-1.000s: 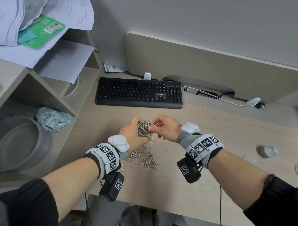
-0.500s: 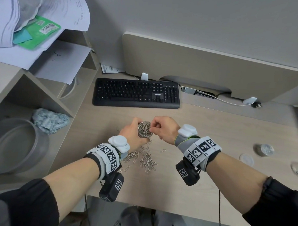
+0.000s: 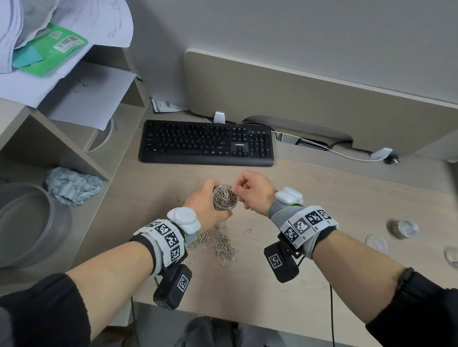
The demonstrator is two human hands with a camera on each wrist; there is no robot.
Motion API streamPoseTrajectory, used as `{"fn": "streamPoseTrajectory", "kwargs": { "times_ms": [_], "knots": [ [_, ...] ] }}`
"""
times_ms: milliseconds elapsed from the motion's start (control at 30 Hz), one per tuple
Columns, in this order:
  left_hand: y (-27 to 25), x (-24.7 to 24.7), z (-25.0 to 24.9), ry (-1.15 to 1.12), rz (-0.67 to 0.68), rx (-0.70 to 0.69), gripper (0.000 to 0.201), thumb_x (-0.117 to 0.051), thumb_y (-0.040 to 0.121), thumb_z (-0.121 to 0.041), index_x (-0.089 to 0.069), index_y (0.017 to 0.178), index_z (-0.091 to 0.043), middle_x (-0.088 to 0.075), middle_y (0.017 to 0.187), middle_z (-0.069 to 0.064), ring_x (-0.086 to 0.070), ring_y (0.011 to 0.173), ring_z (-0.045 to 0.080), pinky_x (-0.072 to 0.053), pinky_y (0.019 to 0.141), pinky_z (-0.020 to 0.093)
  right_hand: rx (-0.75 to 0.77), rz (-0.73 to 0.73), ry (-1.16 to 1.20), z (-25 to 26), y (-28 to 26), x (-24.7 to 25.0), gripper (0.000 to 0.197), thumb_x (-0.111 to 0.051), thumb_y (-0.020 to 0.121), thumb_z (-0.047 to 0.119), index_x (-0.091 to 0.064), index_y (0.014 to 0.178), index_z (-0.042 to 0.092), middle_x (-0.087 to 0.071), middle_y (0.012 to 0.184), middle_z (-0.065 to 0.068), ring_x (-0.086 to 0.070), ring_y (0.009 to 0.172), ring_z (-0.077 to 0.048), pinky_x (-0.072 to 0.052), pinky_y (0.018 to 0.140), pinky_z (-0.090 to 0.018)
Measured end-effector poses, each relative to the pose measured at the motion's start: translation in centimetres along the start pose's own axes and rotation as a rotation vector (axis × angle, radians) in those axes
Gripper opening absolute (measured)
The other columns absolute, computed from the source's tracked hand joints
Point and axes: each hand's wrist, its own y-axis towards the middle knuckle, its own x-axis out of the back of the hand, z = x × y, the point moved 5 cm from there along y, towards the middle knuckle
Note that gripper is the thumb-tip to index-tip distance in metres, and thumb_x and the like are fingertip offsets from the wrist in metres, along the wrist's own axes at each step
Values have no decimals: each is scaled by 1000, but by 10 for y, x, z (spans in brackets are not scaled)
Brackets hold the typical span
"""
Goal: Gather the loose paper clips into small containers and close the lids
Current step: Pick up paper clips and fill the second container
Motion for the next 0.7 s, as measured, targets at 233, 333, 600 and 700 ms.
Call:
{"fn": "streamPoseTrajectory", "kwargs": {
  "times_ms": [233, 333, 600, 700],
  "knots": [
    [1, -6, -3, 19, -6, -17, 60, -76, 68, -43, -41, 115, -33, -66, 95, -10, -64, 84, 17, -53, 76, 36, -92, 57, 115, -12, -3, 0, 16, -65, 89, 15, -52, 79, 12, -58, 59, -5, -51, 43, -17, -39, 39, -25],
    [3, -8, -5, 9, -8, -24, 60, -76, 68, -43, -40, 115, -33, -66, 97, -10, -64, 85, 17, -54, 76, 37, -175, 87, 215, -15, -6, 2, 17, -65, 91, 16, -52, 82, 10, -57, 60, -6, -50, 43, -16, -38, 37, -24],
    [7, -14, -13, -4, 12, -33, 60, -75, 67, -42, -39, 115, -32, -66, 91, -9, -64, 81, 19, -53, 72, 37, -103, 55, -73, -13, -6, 6, 55, -69, 72, 63, -53, 102, 19, -65, 95, -3, -66, 72, -22, -47, 54, -31],
    [8, -16, -15, -20, 20, -29, 59, -74, 67, -41, -39, 113, -32, -65, 88, -9, -63, 78, 17, -53, 69, 36, -89, 75, -113, -12, -7, 1, 57, -71, 75, 57, -50, 111, 18, -62, 103, -3, -67, 79, -25, -51, 57, -34]
  ]
}}
